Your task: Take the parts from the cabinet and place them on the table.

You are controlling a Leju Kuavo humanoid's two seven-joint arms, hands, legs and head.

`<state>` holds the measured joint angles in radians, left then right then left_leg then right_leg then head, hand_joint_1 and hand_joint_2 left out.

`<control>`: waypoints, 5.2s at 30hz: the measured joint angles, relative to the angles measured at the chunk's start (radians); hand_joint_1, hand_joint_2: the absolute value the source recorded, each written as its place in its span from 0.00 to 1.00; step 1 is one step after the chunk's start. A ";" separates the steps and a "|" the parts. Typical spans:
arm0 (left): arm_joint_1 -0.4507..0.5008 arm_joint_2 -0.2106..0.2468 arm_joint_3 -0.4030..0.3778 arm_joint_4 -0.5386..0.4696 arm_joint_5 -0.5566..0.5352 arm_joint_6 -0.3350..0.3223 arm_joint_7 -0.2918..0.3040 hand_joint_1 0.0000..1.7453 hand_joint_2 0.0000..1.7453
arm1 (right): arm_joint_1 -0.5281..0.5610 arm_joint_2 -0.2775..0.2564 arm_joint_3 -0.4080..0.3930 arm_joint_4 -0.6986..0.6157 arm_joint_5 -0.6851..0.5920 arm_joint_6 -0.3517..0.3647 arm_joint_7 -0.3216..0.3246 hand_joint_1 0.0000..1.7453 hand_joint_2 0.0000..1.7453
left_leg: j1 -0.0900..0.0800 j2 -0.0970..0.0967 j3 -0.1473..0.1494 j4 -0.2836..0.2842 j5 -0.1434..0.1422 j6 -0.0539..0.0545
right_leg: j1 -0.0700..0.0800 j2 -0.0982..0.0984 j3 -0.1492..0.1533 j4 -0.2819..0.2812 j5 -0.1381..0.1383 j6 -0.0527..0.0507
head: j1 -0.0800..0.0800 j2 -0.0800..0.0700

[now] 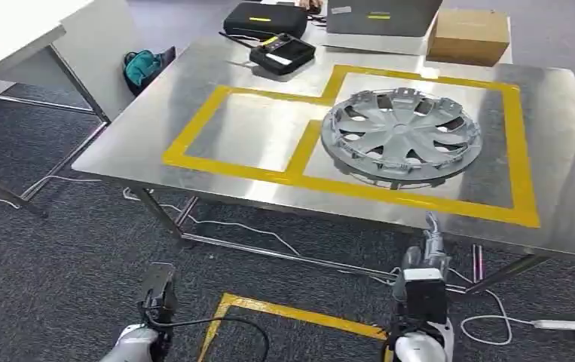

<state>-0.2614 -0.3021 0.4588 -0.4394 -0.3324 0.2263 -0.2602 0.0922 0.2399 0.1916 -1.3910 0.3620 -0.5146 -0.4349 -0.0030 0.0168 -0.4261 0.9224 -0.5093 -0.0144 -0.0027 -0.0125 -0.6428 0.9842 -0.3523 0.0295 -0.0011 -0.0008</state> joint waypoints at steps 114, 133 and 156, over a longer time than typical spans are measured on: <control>0.243 0.144 0.214 0.129 0.276 -0.212 -0.394 0.00 0.00 | -0.154 -0.079 -0.435 1.088 -0.190 0.064 -0.132 0.00 0.00 | 0.011 -0.040 -0.236 0.237 -0.022 -0.018 | 0.001 0.015 0.122 -0.019 -0.098 -0.031 | -0.001 0.000; 0.246 0.137 0.271 0.129 0.219 -0.210 -0.394 0.00 0.00 | -0.148 -0.075 -0.459 1.088 -0.157 0.048 -0.142 0.00 0.00 | 0.016 -0.057 -0.147 0.077 0.068 0.022 | -0.010 0.011 -0.038 0.312 -0.251 0.011 | 0.012 0.000; 0.233 0.129 0.337 0.129 0.112 -0.217 -0.399 0.00 0.00 | -0.156 -0.071 -0.502 1.087 -0.108 0.052 -0.150 0.00 0.00 | 0.001 0.011 -0.144 0.065 0.070 0.012 | 0.010 -0.091 0.104 0.024 -0.126 0.000 | 0.007 0.000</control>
<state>-0.0283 -0.1732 0.7961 -0.3105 -0.2201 0.0095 -0.6588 -0.0636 0.1690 -0.3109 -0.3037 0.2537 -0.4627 -0.5844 -0.0023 0.0278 -0.5700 0.9877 -0.4395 -0.0021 0.0072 -0.1037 -0.5392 1.0080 -0.4779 0.0297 0.0054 -0.0008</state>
